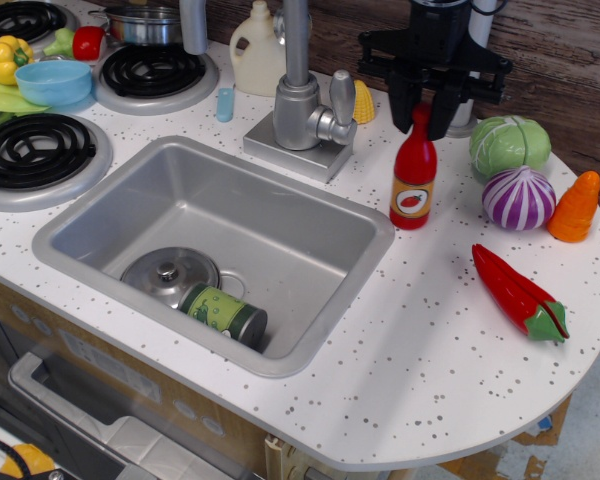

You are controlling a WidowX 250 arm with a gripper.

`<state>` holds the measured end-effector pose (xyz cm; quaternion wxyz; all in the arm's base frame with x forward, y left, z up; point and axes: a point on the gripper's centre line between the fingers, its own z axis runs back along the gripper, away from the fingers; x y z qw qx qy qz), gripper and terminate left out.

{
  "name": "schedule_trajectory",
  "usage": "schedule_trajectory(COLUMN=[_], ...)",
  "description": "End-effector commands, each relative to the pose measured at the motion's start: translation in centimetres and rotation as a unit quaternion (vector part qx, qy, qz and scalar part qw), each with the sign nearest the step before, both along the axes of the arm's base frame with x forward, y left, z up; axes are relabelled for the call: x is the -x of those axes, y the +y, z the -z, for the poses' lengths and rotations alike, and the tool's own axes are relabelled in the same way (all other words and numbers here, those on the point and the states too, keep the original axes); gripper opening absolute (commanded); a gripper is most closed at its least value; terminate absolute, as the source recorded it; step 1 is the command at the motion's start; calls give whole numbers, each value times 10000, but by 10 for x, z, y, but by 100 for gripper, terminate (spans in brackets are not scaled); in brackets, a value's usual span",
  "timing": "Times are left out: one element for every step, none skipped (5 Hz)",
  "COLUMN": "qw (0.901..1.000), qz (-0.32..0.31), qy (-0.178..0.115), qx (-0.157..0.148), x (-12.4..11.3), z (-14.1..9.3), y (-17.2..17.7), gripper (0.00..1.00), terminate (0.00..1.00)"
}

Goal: Put red bottle in sink

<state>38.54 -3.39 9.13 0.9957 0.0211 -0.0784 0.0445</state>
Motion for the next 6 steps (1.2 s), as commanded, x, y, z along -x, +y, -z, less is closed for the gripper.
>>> schedule_trajectory(qw=[9988, 9989, 9993, 9993, 9990, 9988], qz=[-37, 123, 249, 334, 376, 404], qy=[-3, -126, -13, 126, 205, 256], qx=[-479, -443, -269, -52, 119, 125], x=[19, 41, 56, 62, 65, 67], z=[-50, -33, -9, 11, 31, 40], y=[34, 63, 76, 82, 86, 92], gripper=[0, 0, 0, 0, 0, 0], terminate=[0, 0, 0, 0, 0, 0])
